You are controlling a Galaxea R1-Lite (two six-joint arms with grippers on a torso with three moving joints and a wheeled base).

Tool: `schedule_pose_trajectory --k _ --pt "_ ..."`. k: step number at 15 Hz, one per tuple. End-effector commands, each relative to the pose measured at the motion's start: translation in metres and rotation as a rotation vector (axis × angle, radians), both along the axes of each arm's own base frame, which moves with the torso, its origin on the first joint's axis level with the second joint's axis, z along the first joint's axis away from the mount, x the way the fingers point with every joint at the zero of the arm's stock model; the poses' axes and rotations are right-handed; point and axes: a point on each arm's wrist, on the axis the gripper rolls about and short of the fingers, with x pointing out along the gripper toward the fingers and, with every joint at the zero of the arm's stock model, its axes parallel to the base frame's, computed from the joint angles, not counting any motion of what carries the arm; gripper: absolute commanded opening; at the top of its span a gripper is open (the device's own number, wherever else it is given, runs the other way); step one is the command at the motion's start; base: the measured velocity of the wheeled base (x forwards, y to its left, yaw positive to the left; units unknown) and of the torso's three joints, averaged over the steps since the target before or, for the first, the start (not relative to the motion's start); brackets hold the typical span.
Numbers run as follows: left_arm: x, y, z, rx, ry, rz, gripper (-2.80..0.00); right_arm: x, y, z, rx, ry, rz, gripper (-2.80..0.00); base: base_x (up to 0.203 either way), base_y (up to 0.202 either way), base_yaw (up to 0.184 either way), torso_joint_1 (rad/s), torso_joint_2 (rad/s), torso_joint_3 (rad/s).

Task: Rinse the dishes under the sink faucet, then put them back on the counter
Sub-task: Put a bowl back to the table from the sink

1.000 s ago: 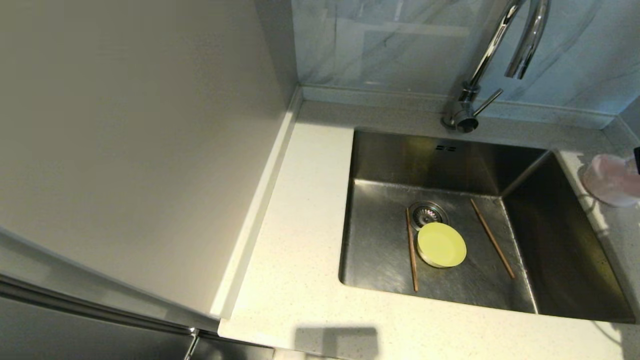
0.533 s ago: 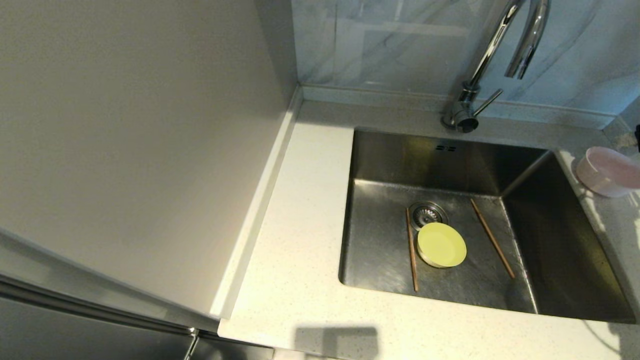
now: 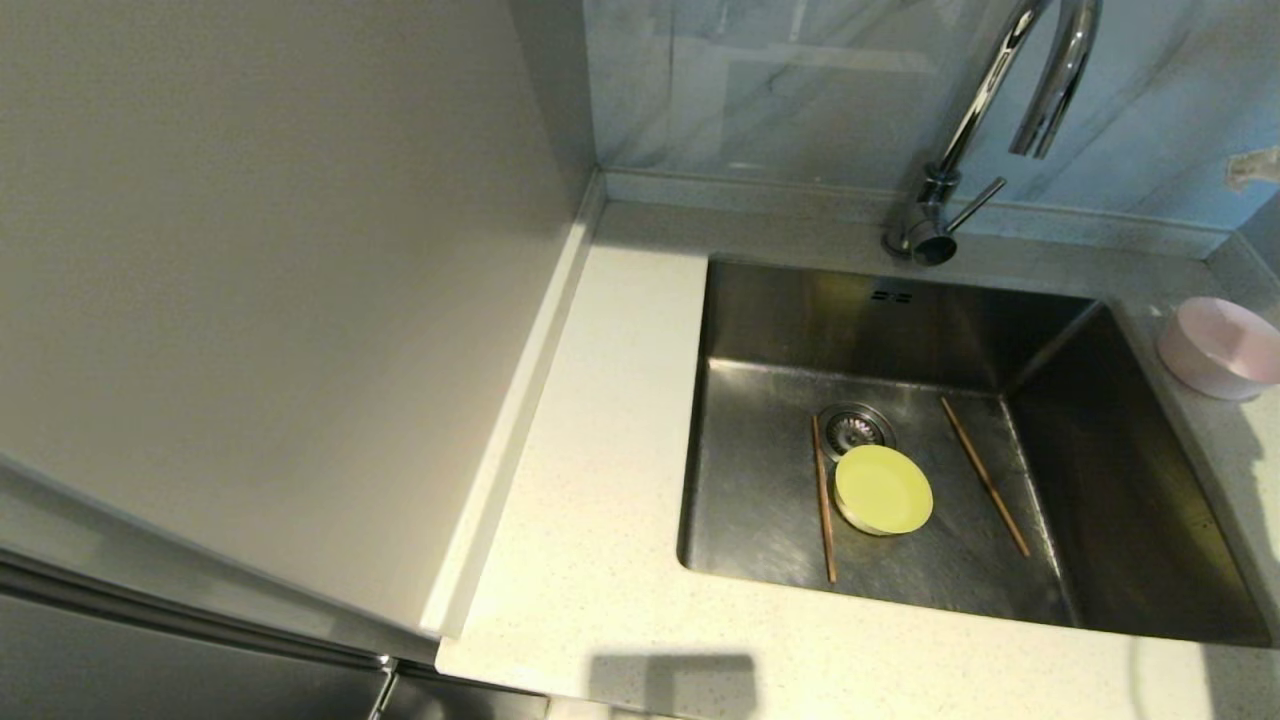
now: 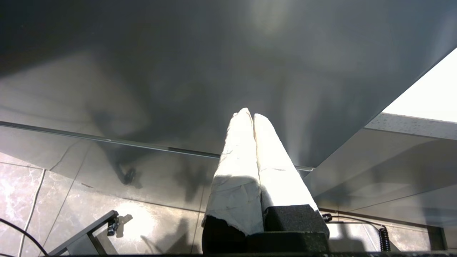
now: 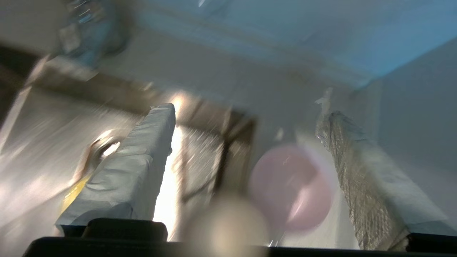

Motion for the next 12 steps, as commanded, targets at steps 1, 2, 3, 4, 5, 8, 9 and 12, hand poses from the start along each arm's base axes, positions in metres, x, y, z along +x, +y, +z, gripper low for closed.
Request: schedule_pose_trajectory --k 1,2,3,4,5,8,9,12 --pt "0.0 0.0 0.0 0.0 -0.004 0.001 -2.8 -0.035 0.021 0.012 0.046 0.095 0.016 0.0 0.0 0.0 0.0 0.0 0.0 0.0" --pt "0.0 0.0 0.0 0.0 -0.004 0.001 -2.8 -0.043 0.026 0.012 0.061 0.128 0.013 0.0 0.0 0.0 0.0 0.0 0.0 0.0" --pt "0.0 0.0 0.0 0.0 -0.004 0.001 -2.8 -0.048 0.028 0.013 0.066 0.138 0.011 0.0 0.0 0.0 0.0 0.0 0.0 0.0" --pt "0.0 0.0 0.0 0.0 -0.004 0.001 -2.8 -0.056 0.031 0.016 0.065 0.135 0.011 0.0 0.0 0.0 0.0 0.0 0.0 0.0" --pt "0.0 0.0 0.0 0.0 -0.004 0.001 -2.8 -0.064 0.035 0.02 0.064 0.132 0.012 0.0 0.0 0.0 0.0 0.0 0.0 0.0" --pt "0.0 0.0 0.0 0.0 -0.004 0.001 -2.8 -0.075 0.041 0.019 0.074 0.157 0.008 0.0 0.0 0.0 0.0 0.0 0.0 0.0" --pt "0.0 0.0 0.0 0.0 -0.004 0.001 -2.8 -0.08 0.044 0.016 0.091 0.192 0.001 0.0 0.0 0.0 0.0 0.0 0.0 0.0" --pt "0.0 0.0 0.0 0.0 -0.004 0.001 -2.8 -0.089 0.053 0.0 0.162 0.34 -0.019 0.0 0.0 0.0 0.0 0.0 0.0 0.0"
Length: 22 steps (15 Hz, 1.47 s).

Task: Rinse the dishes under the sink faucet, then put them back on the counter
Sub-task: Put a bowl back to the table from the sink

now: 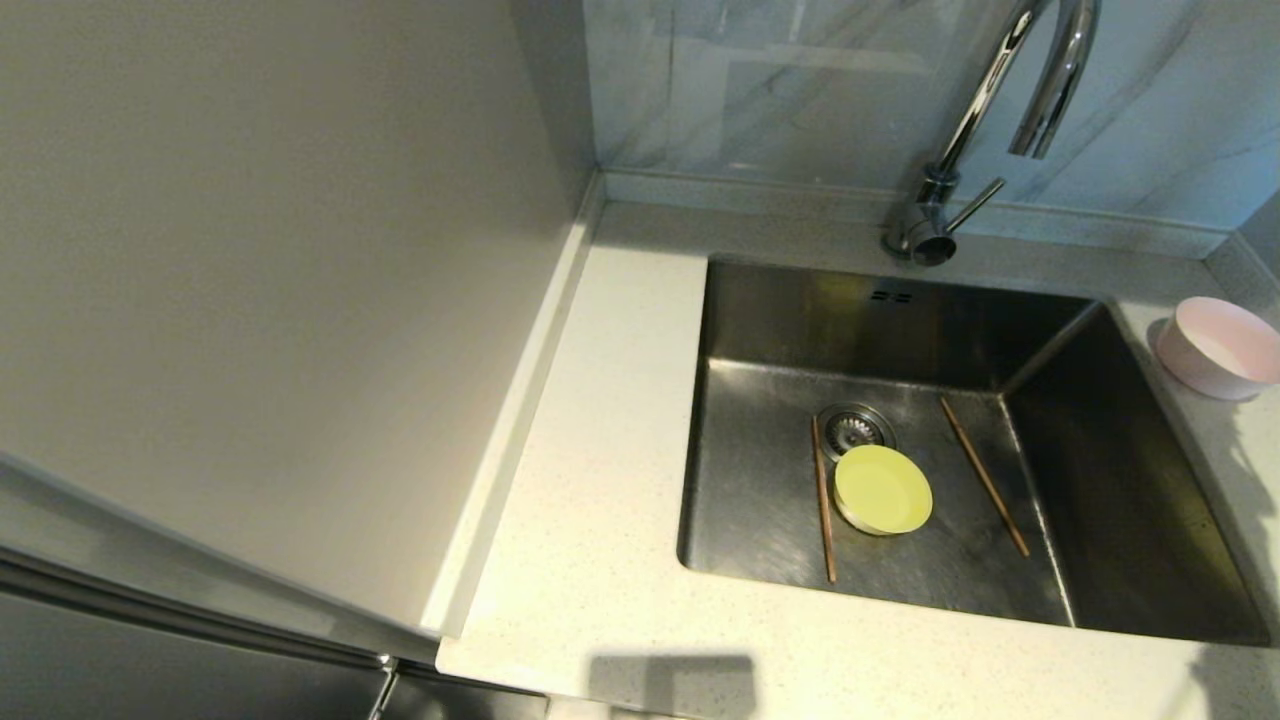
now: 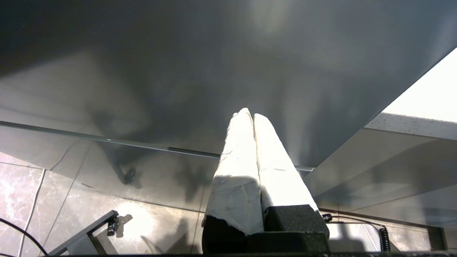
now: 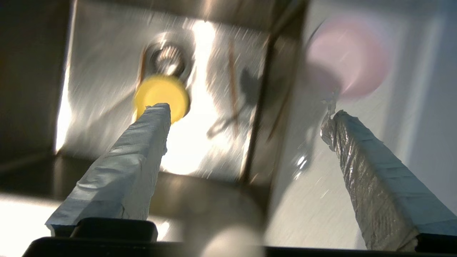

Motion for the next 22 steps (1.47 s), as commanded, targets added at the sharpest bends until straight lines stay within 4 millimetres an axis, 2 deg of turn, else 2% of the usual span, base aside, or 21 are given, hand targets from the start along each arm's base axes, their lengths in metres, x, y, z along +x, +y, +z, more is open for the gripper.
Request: schedule_pose_trajectory --k 1,4,8,12,14,17,22 --pt "0.0 0.0 0.0 0.0 -0.004 0.0 -2.8 -0.003 0.004 -0.01 0.027 0.057 0.009 0.0 0.0 0.0 0.0 0.0 0.0 0.0" --pt "0.0 0.0 0.0 0.0 -0.004 0.0 -2.8 0.001 0.003 -0.024 -0.008 0.122 0.046 0.0 0.0 0.0 0.0 0.0 0.0 0.0" --pt "0.0 0.0 0.0 0.0 -0.004 0.0 -2.8 0.039 -0.005 -0.048 -0.002 0.2 0.098 0.0 0.0 0.0 0.0 0.0 0.0 0.0" --pt "0.0 0.0 0.0 0.0 -0.004 0.0 -2.8 0.077 0.014 -0.084 0.022 0.327 0.21 0.0 0.0 0.0 0.0 0.0 0.0 0.0" --pt "0.0 0.0 0.0 0.0 -0.004 0.0 -2.8 0.101 0.031 -0.109 -0.011 0.384 0.25 0.0 0.0 0.0 0.0 0.0 0.0 0.0" --pt "0.0 0.0 0.0 0.0 -0.004 0.0 -2.8 0.14 0.049 -0.147 -0.094 0.35 0.249 0.0 0.0 0.0 0.0 0.0 0.0 0.0" --pt "0.0 0.0 0.0 0.0 -0.004 0.0 -2.8 0.183 0.051 -0.22 -0.182 0.309 0.173 0.0 0.0 0.0 0.0 0.0 0.0 0.0"
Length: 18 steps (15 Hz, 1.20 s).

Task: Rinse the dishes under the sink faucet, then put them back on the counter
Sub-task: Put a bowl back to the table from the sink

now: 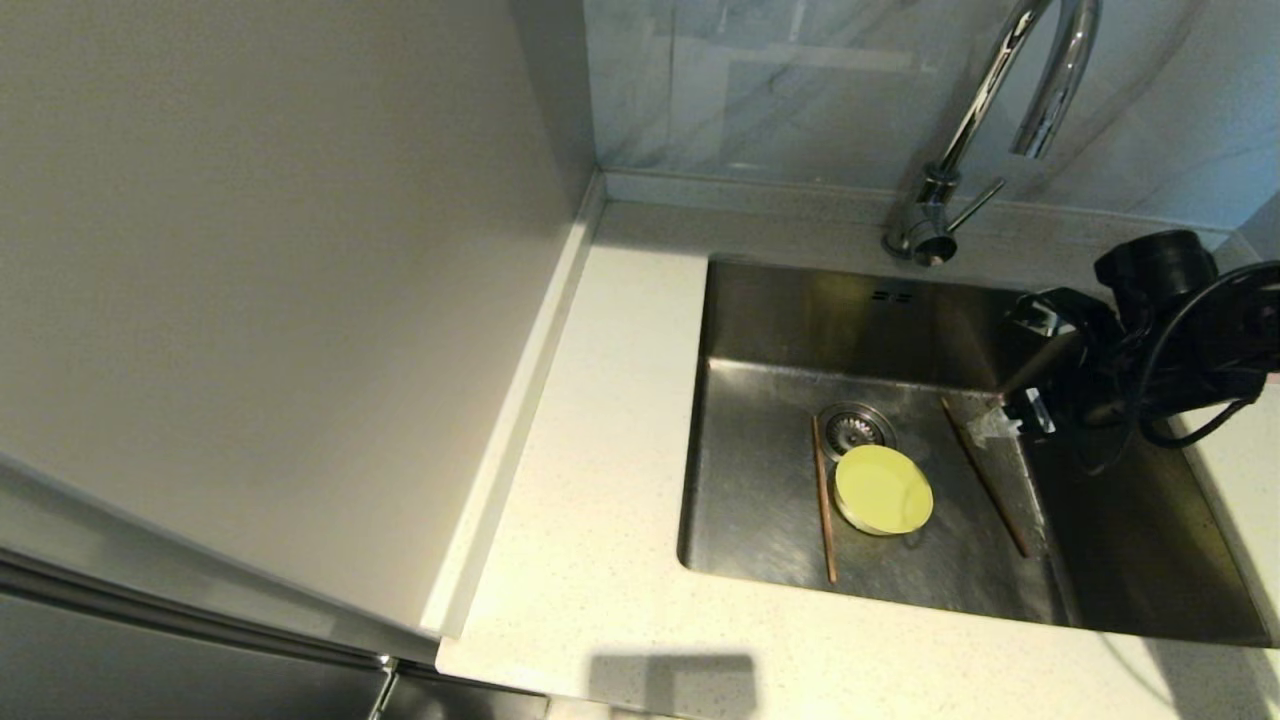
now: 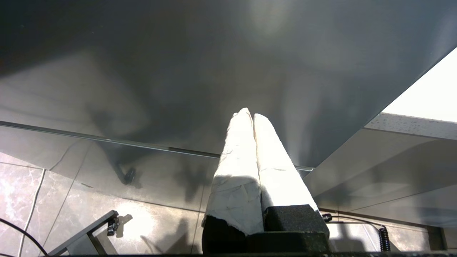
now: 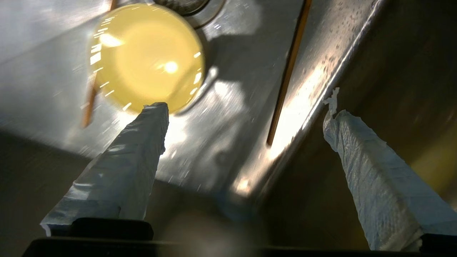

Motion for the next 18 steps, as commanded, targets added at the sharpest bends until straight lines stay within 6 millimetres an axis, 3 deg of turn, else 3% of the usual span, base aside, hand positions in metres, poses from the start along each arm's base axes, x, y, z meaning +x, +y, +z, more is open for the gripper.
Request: schedule_pose_trajectory --k 1,8,18 --pt "0.0 0.0 0.0 0.0 -0.004 0.0 -2.8 0.017 -0.001 -0.038 -0.01 0.051 -0.007 0.0 0.0 0.0 0.0 0.0 0.0 0.0" --pt "0.0 0.0 0.0 0.0 -0.004 0.0 -2.8 0.054 0.001 -0.081 -0.025 0.065 0.001 0.0 0.0 0.0 0.0 0.0 0.0 0.0" --pt "0.0 0.0 0.0 0.0 -0.004 0.0 -2.8 0.061 0.027 -0.106 -0.03 0.125 0.061 0.0 0.0 0.0 0.0 0.0 0.0 0.0"
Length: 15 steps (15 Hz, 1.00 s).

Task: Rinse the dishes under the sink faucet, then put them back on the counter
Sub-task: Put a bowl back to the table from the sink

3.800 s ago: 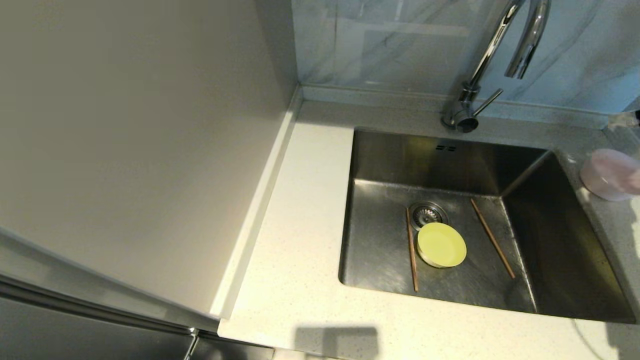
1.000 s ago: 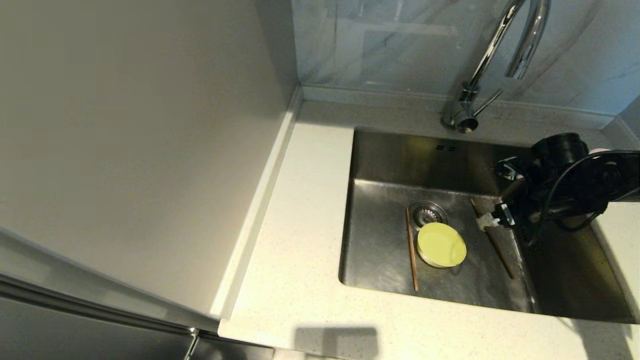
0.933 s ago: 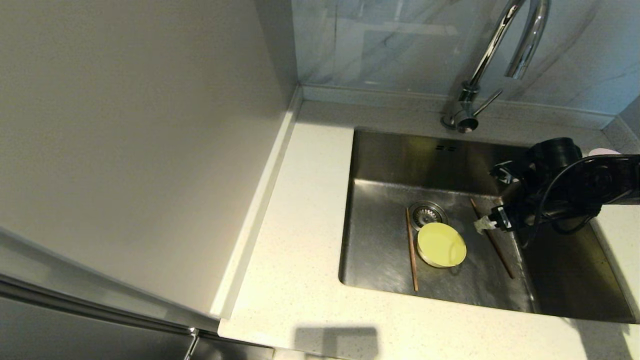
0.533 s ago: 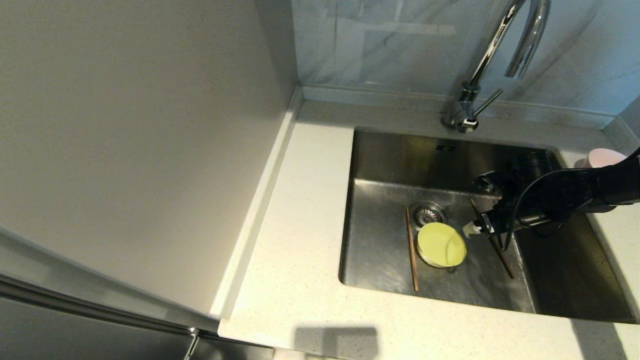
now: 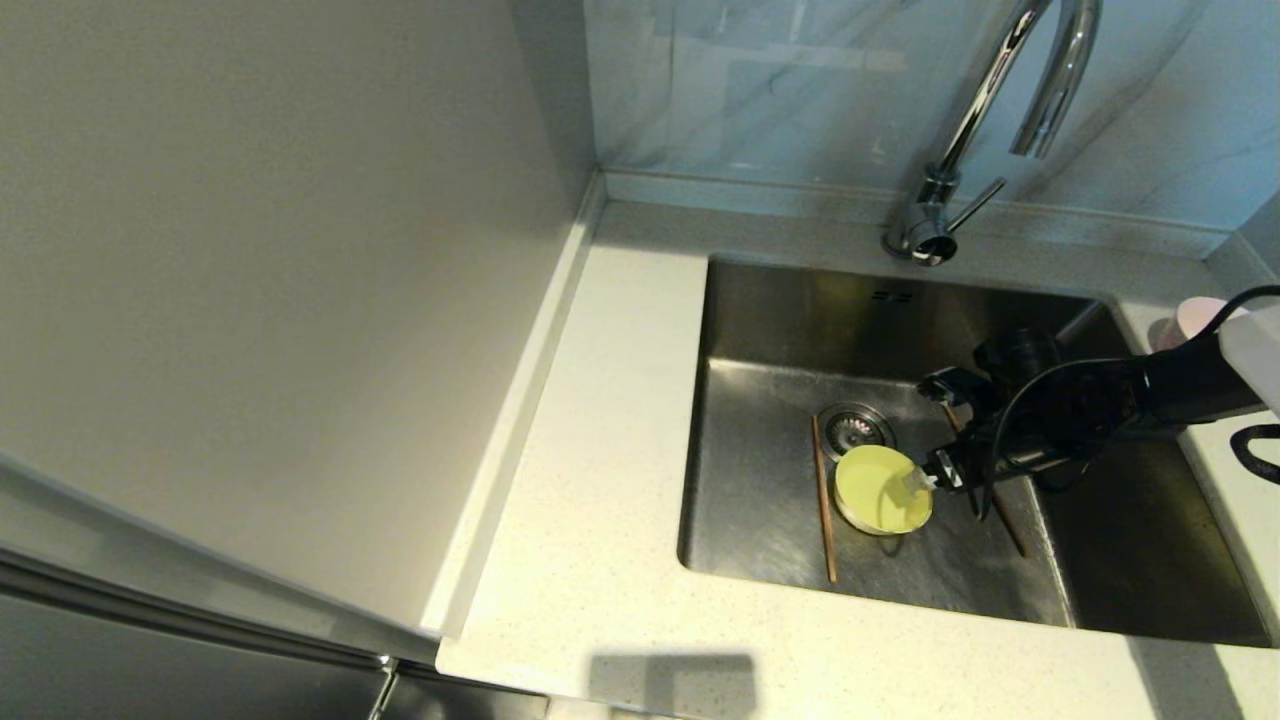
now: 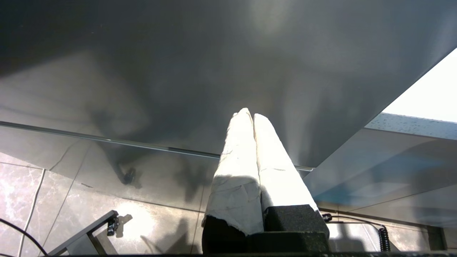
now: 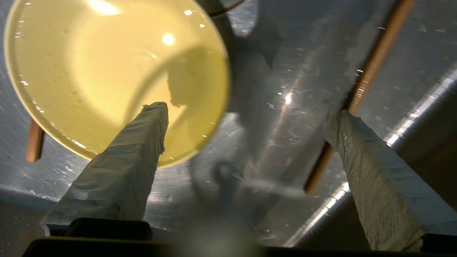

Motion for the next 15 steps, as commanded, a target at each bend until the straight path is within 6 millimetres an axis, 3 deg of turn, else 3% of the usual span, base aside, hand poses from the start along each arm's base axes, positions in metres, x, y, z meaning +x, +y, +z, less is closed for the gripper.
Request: schedule_pose_trajectory --k 1,10,15 --pt "0.0 0.0 0.0 -0.001 -0.004 0.001 -2.8 0.004 0.006 -0.01 -0.001 0.019 0.015 0.0 0.0 0.0 0.0 0.0 0.0 0.0" --pt "0.0 0.0 0.0 -0.001 -0.004 0.001 -2.8 0.028 0.01 -0.035 -0.011 0.029 0.015 0.0 0.0 0.0 0.0 0.0 0.0 0.0" --pt "0.0 0.0 0.0 -0.001 -0.004 0.001 -2.8 0.037 0.01 -0.038 -0.011 0.011 0.015 0.0 0.0 0.0 0.0 0.0 0.0 0.0"
